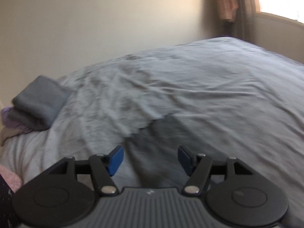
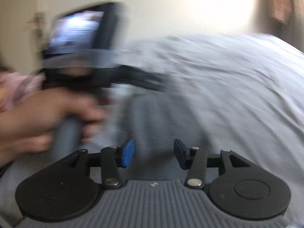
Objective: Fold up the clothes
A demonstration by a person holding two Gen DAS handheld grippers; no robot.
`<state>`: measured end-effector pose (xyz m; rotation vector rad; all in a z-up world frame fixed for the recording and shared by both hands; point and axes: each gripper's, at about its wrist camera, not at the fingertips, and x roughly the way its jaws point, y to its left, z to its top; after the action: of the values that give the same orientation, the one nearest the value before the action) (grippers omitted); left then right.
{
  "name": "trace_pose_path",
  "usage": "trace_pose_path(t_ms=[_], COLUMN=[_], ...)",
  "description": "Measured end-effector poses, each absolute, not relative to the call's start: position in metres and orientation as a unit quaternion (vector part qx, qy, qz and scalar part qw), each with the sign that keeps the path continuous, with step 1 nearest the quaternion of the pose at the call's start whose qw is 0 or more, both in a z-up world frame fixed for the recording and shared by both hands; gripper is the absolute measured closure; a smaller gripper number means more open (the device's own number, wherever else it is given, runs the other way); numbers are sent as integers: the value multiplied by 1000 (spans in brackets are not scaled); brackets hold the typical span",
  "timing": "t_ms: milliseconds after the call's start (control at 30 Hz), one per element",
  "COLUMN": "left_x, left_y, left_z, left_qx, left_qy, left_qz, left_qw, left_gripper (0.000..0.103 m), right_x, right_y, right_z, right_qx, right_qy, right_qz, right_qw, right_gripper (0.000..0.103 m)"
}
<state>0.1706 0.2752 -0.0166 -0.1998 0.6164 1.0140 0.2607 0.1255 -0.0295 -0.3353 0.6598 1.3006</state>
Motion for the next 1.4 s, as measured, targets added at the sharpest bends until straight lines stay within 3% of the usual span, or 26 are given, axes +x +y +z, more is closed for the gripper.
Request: trace_pose_path(t_ms=[67,133,367,667,933,1100,1400], left_x=[167,164,142,84,40,38,31], left_y=[260,241,179,125,91,71,44], left_z=[-12,-7,8,13,-8,-8,-8], left_qx=[-97,-99,-76,-71,-87,-120,-86], left_qy=[292,297,307,322,339,362,359], left_qz=[441,400,301,221,171,128,79], left_qw=[843,861,900,918,921,916,926], left_gripper=[33,31,21,5,1,1,1], right_x=[263,259,227,155,94,78,71], right_y=[109,86,5,-73,-114,-128,-162], right_z=[-21,-12,1,13,6,-14,-21], right_qx=[-153,-153,-157,-126,-102,-90,-97], right_qy=[317,324,344,354,352,362,365], right_qz=[535,487,345,227,151,98,43], right_qw=[768,796,859,899,918,923,925], right_gripper=[51,42,38,23,1,0,0])
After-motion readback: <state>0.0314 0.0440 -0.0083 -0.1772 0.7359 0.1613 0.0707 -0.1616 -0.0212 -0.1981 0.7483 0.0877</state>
